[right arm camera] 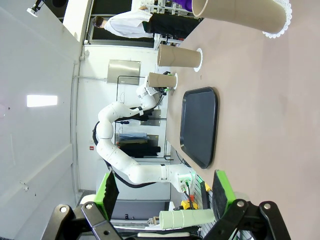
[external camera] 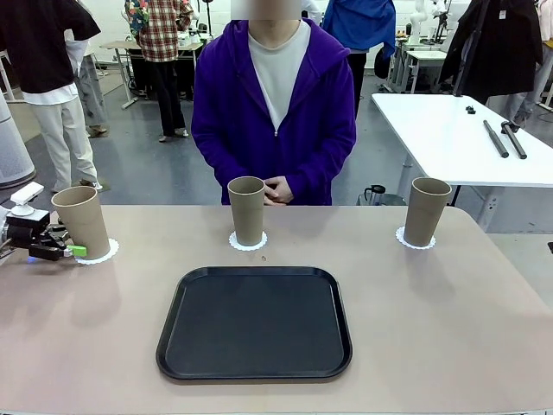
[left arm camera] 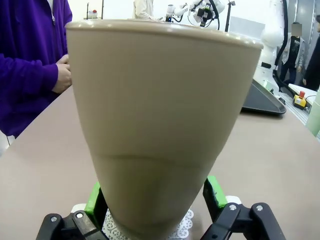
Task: Place coasters on the table and set cups on them.
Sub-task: Take one Reusable plastic cup from the Flat Tray and place it on a coaster set by the human.
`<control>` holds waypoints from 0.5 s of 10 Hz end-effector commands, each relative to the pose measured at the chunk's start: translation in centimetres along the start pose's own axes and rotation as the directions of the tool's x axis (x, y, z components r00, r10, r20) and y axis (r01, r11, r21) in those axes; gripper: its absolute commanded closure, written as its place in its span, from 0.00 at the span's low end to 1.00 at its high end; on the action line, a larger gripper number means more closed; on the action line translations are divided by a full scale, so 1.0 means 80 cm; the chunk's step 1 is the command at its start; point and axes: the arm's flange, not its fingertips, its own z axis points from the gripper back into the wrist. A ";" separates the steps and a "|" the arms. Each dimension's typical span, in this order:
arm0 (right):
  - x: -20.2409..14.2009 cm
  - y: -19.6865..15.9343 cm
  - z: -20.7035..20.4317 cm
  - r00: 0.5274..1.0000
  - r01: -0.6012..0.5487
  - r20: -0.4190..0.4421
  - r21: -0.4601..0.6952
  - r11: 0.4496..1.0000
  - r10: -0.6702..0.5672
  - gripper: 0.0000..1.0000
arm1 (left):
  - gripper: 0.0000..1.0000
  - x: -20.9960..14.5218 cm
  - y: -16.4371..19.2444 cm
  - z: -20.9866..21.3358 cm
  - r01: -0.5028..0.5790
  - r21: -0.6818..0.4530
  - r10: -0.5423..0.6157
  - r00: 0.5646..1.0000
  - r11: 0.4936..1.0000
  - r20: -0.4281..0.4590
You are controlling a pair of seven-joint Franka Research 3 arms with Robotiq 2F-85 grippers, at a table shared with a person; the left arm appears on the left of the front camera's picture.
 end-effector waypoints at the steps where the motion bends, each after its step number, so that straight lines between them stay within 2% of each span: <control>1: -0.001 0.001 0.000 1.000 0.006 -0.002 0.001 1.000 -0.006 0.00 | 0.00 0.008 0.005 0.012 -0.006 -0.012 0.005 0.998 1.000 -0.063; 3: -0.001 0.001 0.000 1.000 0.006 -0.002 0.001 1.000 -0.006 0.00 | 0.00 0.016 0.003 0.033 -0.003 0.003 0.004 0.995 1.000 -0.104; 5: -0.001 0.001 0.000 1.000 0.006 -0.002 0.001 1.000 -0.006 0.00 | 0.00 0.037 -0.011 0.068 0.009 0.022 -0.005 0.981 1.000 -0.195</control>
